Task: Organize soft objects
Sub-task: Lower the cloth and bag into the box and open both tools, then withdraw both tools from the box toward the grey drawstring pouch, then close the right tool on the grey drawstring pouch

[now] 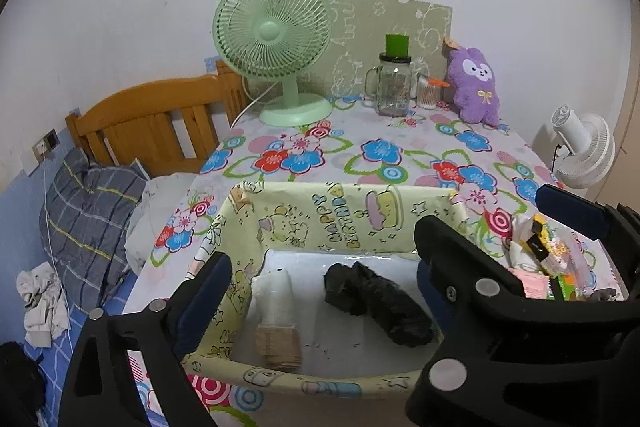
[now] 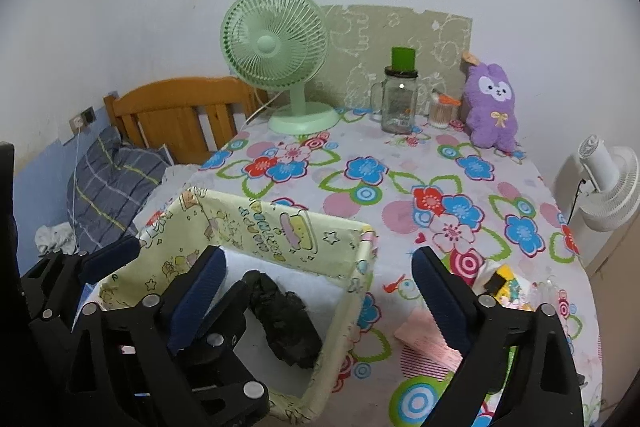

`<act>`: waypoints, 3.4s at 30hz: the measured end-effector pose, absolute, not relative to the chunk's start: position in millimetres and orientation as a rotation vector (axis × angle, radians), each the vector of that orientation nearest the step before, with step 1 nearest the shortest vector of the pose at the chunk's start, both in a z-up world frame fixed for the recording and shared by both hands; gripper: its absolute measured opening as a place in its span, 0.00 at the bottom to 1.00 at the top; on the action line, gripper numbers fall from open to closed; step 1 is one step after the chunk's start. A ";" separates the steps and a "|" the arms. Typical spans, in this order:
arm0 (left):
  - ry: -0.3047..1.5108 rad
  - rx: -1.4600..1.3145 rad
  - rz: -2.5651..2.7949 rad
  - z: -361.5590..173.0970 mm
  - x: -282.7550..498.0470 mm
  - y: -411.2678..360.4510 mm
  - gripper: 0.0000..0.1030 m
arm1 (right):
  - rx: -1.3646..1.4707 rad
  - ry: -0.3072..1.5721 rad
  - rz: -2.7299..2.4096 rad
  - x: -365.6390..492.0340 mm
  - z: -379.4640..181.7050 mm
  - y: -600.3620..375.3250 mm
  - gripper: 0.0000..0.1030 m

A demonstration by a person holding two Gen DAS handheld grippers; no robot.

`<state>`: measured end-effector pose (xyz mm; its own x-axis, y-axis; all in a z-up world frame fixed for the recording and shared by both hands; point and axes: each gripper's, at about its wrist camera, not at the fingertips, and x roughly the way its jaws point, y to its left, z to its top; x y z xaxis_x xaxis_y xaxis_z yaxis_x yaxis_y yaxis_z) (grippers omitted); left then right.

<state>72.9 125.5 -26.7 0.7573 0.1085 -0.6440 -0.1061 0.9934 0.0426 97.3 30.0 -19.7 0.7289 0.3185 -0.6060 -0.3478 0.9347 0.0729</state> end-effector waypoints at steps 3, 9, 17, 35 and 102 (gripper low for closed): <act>0.688 0.008 0.112 -22.3 68.7 118.3 0.96 | -0.045 0.642 0.357 92.7 -15.0 22.5 0.96; 0.657 0.024 0.107 -14.8 59.6 102.6 1.00 | -0.038 0.610 0.339 82.1 -7.4 5.2 0.97; 0.624 0.027 0.079 -8.1 47.3 81.0 1.00 | -0.047 0.566 0.304 65.4 1.7 -18.3 0.99; 0.586 0.044 0.030 -5.5 26.7 25.1 1.00 | -0.037 0.535 0.215 38.4 4.2 -71.8 1.00; 0.845 0.123 -0.182 -126.5 57.1 -98.6 0.99 | 0.081 0.764 0.021 59.8 -129.7 -205.5 0.90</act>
